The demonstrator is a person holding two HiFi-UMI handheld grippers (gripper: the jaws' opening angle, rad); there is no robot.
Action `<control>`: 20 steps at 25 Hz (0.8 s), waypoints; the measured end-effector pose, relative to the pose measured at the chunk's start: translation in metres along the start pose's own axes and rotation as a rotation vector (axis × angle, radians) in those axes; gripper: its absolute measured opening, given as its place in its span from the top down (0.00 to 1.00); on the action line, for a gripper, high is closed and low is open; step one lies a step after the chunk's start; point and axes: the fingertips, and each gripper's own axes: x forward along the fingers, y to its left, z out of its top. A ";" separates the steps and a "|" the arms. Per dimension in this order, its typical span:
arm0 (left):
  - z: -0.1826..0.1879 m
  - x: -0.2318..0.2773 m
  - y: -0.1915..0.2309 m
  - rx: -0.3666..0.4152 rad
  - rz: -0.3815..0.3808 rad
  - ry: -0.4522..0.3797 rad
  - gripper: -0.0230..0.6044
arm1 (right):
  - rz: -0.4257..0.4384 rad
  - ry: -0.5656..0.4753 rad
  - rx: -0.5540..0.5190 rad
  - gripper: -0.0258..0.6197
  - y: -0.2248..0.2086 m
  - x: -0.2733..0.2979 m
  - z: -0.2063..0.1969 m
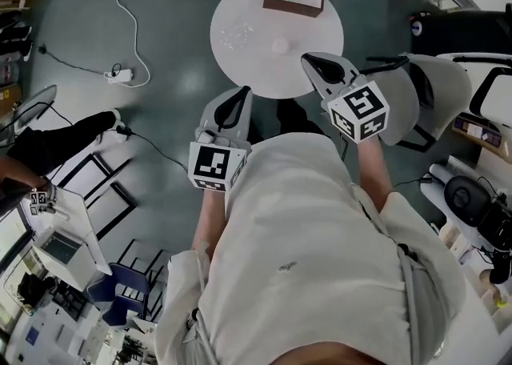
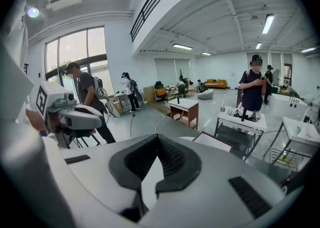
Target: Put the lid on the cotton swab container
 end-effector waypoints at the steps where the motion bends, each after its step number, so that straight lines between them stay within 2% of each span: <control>1: 0.003 0.007 0.001 -0.007 0.010 -0.002 0.95 | 0.015 0.009 -0.006 0.95 -0.007 0.005 -0.001; 14: -0.005 0.092 -0.011 -0.077 0.137 0.085 0.95 | 0.210 0.085 -0.059 0.95 -0.062 0.046 -0.016; 20: -0.021 0.102 -0.022 -0.135 0.182 0.138 0.95 | 0.275 0.141 -0.062 0.95 -0.070 0.052 -0.038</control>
